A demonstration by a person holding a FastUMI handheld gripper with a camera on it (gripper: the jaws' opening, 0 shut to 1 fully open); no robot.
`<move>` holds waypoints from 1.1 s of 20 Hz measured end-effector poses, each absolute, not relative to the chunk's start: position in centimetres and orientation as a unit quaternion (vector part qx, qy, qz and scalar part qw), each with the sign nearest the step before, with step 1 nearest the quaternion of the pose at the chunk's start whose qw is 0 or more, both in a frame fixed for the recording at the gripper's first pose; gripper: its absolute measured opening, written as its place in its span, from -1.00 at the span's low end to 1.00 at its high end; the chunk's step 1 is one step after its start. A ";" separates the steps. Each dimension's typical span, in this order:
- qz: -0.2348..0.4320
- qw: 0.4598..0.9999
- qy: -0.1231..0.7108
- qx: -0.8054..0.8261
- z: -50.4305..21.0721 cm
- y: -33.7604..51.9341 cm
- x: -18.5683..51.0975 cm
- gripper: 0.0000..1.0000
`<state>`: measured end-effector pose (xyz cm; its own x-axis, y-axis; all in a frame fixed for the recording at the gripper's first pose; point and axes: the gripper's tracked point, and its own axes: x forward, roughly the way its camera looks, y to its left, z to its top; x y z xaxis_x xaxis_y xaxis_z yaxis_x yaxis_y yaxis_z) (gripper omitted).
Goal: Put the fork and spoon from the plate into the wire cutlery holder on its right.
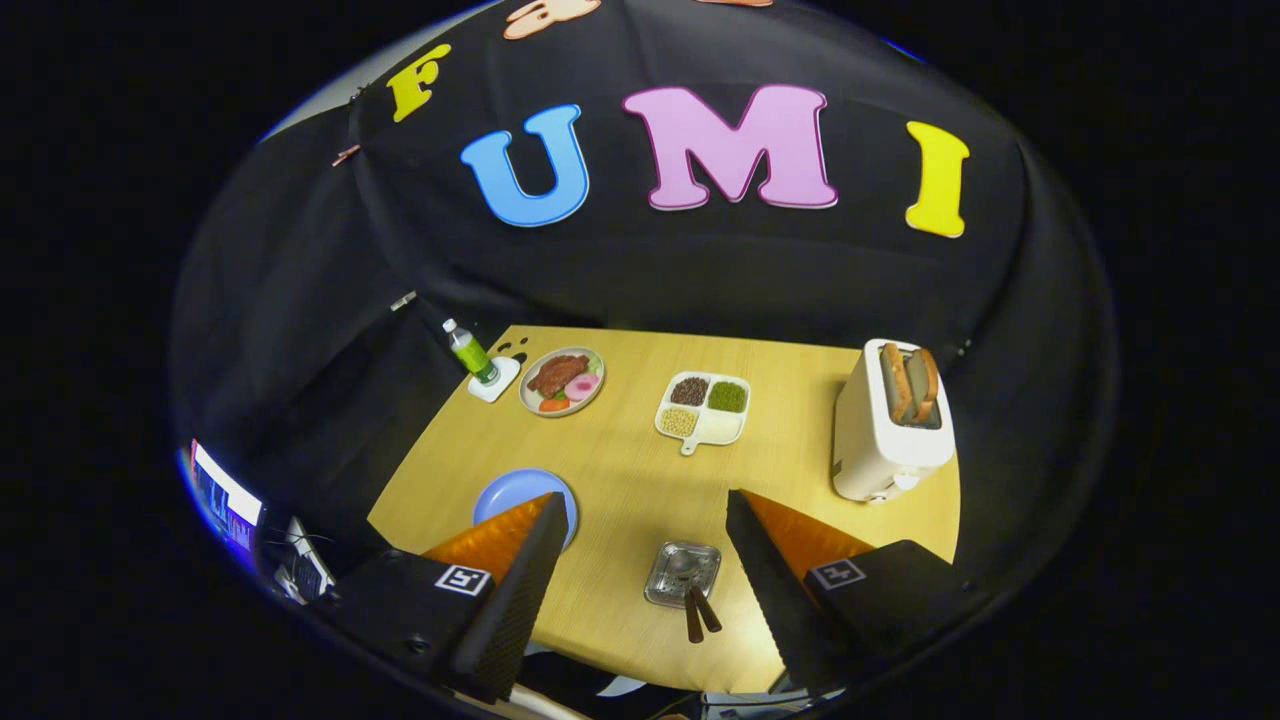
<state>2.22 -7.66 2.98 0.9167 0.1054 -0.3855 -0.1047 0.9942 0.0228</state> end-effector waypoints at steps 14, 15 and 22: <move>-0.008 0.993 -0.112 -0.024 16.2 -2.4 -6.0 0.98; -0.008 0.992 -0.120 -0.026 16.2 -2.7 -6.6 0.98; 0.012 0.994 -0.105 -0.012 13.7 -3.5 -6.6 0.98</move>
